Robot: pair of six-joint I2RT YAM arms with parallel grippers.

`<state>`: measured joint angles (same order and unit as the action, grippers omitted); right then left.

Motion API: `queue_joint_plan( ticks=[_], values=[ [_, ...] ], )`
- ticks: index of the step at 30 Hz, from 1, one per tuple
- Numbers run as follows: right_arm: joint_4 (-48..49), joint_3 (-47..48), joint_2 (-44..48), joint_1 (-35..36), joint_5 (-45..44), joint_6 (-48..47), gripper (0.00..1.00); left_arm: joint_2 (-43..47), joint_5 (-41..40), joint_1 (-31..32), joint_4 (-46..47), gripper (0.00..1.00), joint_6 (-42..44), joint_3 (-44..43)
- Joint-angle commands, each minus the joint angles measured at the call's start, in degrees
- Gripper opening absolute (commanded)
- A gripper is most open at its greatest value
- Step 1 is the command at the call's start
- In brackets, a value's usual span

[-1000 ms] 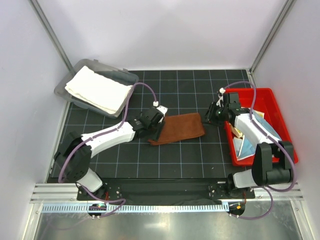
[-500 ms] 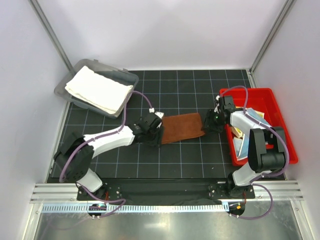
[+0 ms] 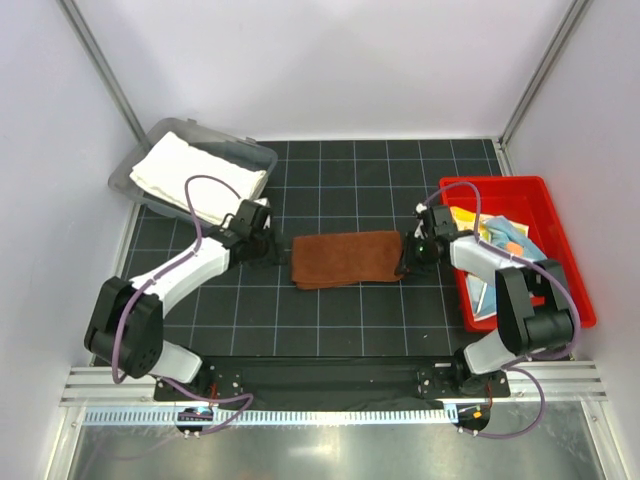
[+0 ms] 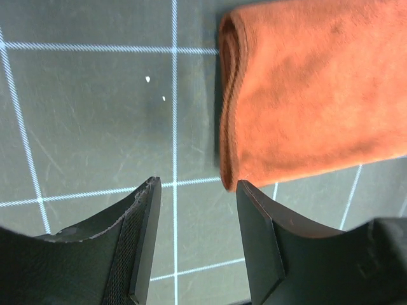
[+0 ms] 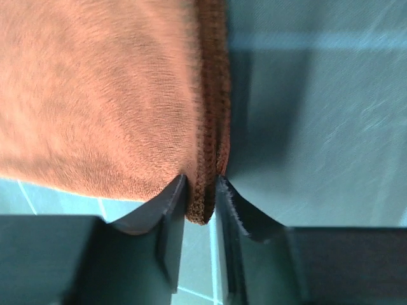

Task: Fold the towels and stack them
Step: Smooth out wrinkles on the folded towel

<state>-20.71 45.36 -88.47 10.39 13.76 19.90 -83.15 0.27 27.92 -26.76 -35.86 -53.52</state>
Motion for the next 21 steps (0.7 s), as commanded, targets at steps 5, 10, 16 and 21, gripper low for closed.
queue_joint_plan(
  ticks=[5,10,16,21],
  values=[
    [0.15,-6.96,9.36,3.58,-5.05,6.47,0.3,1.33,10.97,0.12,6.19,0.53,-2.2,4.38],
    [-4.94,-3.54,11.3,3.58,-12.7,6.03,0.44,-3.41,12.12,0.64,10.33,0.52,-3.34,5.53],
    [-5.13,-2.91,10.51,3.58,-9.9,6.99,0.37,-6.49,10.8,1.61,11.47,0.48,-3.78,5.44],
    [-3.81,-5.8,12.35,3.49,-7.7,9.27,0.35,-7.64,10.8,2.31,12.09,0.43,-3.96,5.61]
  ],
)
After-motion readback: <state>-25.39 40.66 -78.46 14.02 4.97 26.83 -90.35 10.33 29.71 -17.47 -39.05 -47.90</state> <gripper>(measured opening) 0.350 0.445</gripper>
